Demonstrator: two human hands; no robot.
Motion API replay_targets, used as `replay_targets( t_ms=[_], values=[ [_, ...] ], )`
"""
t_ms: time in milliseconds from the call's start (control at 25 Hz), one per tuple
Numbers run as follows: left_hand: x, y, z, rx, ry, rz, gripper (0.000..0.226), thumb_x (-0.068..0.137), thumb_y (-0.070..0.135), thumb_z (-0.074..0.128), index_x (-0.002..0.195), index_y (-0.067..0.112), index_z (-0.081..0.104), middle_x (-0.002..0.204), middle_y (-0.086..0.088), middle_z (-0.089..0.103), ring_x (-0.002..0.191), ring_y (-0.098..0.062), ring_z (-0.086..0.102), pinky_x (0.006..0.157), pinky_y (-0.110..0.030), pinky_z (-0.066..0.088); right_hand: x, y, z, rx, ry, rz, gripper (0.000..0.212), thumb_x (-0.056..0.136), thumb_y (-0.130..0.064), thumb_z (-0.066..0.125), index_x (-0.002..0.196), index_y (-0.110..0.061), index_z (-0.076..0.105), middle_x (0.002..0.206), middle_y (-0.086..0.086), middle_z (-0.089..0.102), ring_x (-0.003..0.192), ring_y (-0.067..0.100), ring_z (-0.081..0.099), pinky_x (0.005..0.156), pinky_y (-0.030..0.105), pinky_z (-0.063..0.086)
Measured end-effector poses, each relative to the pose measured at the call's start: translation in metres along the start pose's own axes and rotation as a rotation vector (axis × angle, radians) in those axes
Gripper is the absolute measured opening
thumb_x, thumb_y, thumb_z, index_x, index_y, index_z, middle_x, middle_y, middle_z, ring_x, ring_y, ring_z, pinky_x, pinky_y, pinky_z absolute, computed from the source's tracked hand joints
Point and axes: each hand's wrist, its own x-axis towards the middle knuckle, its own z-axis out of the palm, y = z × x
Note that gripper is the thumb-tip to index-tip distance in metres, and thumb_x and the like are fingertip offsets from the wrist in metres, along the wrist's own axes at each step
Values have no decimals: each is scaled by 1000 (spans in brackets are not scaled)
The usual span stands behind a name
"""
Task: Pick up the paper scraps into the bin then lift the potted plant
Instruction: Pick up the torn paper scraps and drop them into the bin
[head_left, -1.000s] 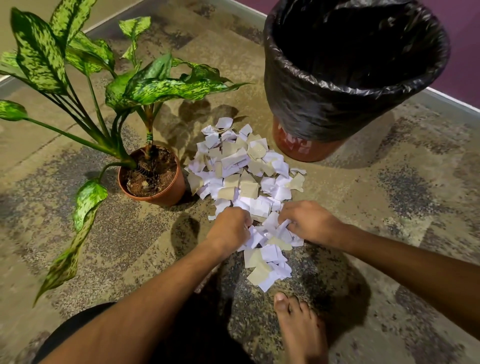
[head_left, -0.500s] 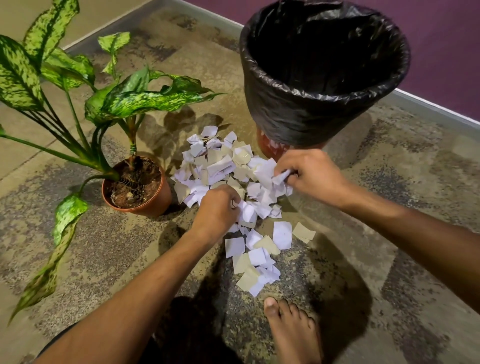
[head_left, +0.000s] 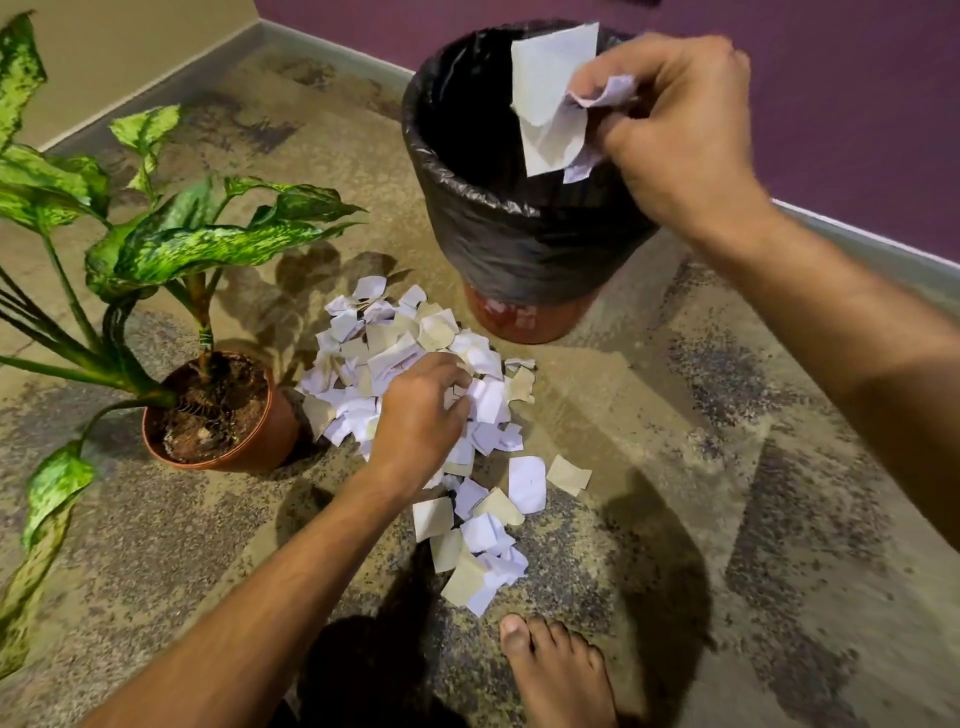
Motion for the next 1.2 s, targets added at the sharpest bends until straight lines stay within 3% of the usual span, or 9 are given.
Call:
replay_targets(
  t_ms=[120,240,360,440,560,680,920,1080,1200],
  values=[
    [6,12,-7,-53,88,-9,12,81,6,72,93,5,73,114,-5,67,95,-21,66,78,-18,43,-125,47,121,-251,-101,58,20,84,-38,62,71,-23,60,60,-2,56,45,19,53,41,31,41],
    [12,31,-25,-106,208,33,12,79,3,73,91,6,73,112,-3,68,89,-19,66,73,-13,40,8,17,18,-194,32,-127,48,60,-44,88,79,-22,50,69,5,50,45,17,53,44,28,43],
    [25,50,-50,-193,378,158,11,78,5,75,88,8,73,107,7,64,89,-3,59,72,-6,41,203,-53,-160,10,371,-284,51,73,-21,74,121,-25,58,121,-2,60,99,18,67,86,19,51],
    [40,63,-66,-255,479,185,11,78,7,75,89,10,73,108,9,62,91,2,56,72,-3,41,234,-65,-183,62,436,-186,51,81,-7,62,129,-21,59,138,-5,53,114,17,60,100,33,48],
    [67,86,-86,-288,547,170,13,78,9,74,91,12,74,110,6,65,89,0,58,73,-8,45,218,-56,-178,170,365,-202,47,89,-2,56,132,-21,57,146,-4,44,105,11,61,95,21,48],
    [98,105,-100,-253,560,220,23,77,3,71,100,8,71,111,2,66,94,-1,57,85,-11,47,214,-58,-181,241,410,-226,43,90,1,54,129,-18,60,142,-4,47,99,9,63,87,10,46],
    [111,123,-93,-166,302,268,71,81,5,69,145,10,36,149,-6,40,141,-19,33,116,-32,28,179,-64,-176,370,476,-282,32,89,0,56,113,-19,67,122,-12,58,88,8,64,75,33,58],
    [35,91,-51,-225,314,421,53,86,4,59,137,8,45,140,-5,47,135,-17,39,112,-30,33,149,-61,-148,429,397,-270,26,88,-6,59,104,-24,69,105,-18,64,80,5,62,67,26,56],
    [-17,42,-17,-147,118,248,49,91,18,56,138,20,44,137,2,48,128,-13,42,103,-31,41,129,-49,-104,280,179,-254,19,87,-13,61,97,-26,71,95,-14,69,81,1,62,72,20,50]
  ],
)
